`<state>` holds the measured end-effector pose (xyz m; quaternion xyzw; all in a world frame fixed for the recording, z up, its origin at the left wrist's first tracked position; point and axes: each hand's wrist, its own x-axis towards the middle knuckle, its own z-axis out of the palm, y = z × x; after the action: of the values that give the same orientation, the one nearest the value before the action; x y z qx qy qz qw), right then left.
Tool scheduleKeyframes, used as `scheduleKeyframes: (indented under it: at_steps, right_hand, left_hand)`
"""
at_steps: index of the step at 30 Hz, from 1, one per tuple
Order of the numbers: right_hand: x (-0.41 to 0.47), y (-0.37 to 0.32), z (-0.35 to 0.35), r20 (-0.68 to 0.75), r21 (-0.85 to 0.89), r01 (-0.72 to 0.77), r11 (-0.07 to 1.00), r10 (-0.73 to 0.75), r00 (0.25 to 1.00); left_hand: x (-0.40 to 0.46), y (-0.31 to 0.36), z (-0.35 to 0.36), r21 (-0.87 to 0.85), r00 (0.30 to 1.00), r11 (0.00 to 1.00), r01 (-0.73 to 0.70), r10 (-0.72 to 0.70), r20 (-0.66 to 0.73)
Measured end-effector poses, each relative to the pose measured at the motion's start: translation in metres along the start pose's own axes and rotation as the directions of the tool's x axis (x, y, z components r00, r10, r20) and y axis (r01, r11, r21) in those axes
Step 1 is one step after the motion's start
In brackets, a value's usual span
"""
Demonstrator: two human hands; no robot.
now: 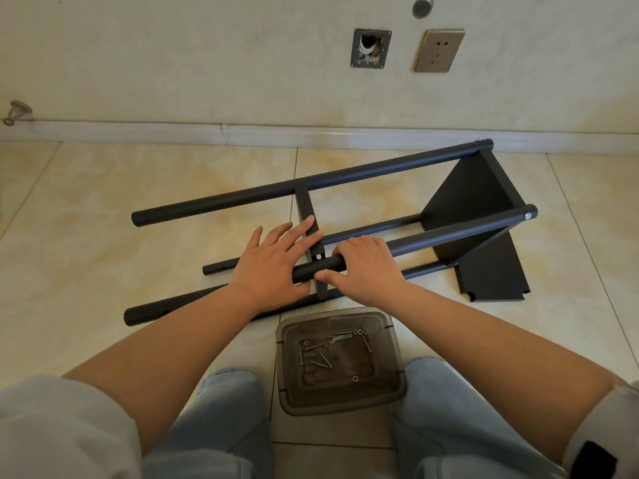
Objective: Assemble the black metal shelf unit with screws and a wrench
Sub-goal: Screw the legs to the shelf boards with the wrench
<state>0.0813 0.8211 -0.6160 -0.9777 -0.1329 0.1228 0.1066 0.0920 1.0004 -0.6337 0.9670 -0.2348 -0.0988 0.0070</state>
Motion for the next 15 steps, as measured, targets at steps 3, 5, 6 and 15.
scheduleKeyframes:
  at_steps: [3,5,6,15]
  right_hand:
    - [0.0,0.0,0.0,-0.009,0.028,-0.011,1.0,0.011,1.0]
    - [0.001,0.001,0.0,-0.013,0.05,-0.018,0.999,0.018,1.0]
    - [0.001,0.001,0.001,-0.019,0.058,-0.017,0.998,0.018,1.0]
    - [0.0,0.006,-0.001,-0.064,0.118,0.003,0.993,0.005,0.998]
  left_hand:
    - [0.0,0.0,0.0,-0.042,1.0,0.999,0.01,-0.009,0.023]
    - [0.0,-0.001,0.0,-0.074,0.999,0.997,0.012,-0.009,0.035]
    - [-0.001,-0.001,-0.001,-0.086,0.999,0.996,0.012,-0.008,0.044]
    - [0.002,0.002,-0.011,-0.083,0.997,0.996,0.024,-0.018,0.08]
